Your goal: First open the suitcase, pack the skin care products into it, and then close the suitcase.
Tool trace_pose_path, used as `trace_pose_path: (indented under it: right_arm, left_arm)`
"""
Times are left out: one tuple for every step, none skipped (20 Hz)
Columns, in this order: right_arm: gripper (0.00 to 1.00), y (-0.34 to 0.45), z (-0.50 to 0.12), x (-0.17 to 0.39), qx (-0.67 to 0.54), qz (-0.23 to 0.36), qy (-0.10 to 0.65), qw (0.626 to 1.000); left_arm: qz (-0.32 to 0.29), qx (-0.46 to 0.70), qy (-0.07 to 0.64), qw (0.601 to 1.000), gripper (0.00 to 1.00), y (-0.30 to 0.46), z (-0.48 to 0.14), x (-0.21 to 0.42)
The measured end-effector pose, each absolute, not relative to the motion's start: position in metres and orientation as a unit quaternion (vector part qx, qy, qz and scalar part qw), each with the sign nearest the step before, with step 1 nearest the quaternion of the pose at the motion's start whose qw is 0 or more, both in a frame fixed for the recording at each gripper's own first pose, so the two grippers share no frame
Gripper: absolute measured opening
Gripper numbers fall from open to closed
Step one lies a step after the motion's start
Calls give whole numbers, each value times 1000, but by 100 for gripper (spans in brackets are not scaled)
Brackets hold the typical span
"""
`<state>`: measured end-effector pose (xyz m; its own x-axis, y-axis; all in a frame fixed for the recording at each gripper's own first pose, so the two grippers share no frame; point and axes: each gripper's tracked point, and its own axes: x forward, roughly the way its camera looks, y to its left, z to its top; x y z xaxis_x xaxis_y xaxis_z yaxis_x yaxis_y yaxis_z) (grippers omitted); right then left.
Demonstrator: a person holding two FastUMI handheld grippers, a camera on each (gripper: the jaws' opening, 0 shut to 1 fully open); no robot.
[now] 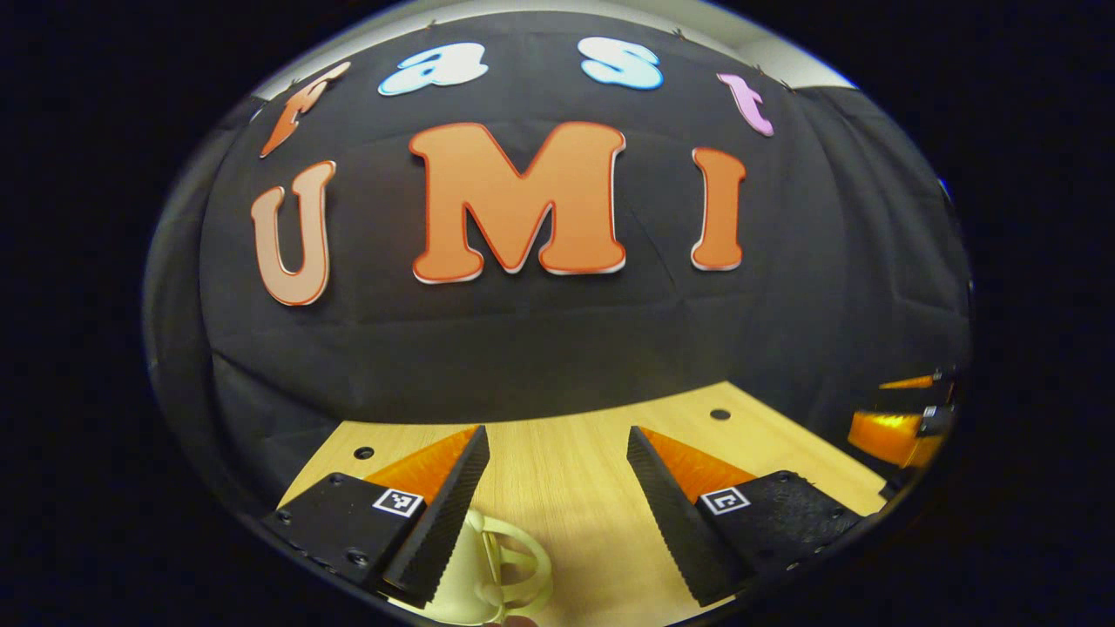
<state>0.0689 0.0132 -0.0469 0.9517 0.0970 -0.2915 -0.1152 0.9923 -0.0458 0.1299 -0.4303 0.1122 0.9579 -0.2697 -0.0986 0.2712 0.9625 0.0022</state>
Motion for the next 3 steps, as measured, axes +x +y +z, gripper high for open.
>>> trace_pose_path:
  right_arm:
    - [96,12,-43,66,-32,42,140,989]
    - [95,11,-40,63,-27,34,137,990]
    - [95,11,-38,59,-21,25,134,990]
  left_arm:
    - [-134,-6,39,990,99,-422,122,129]
    - [-135,-13,31,990,99,-415,131,129]
    - [-133,-16,22,991,99,-406,135,133]
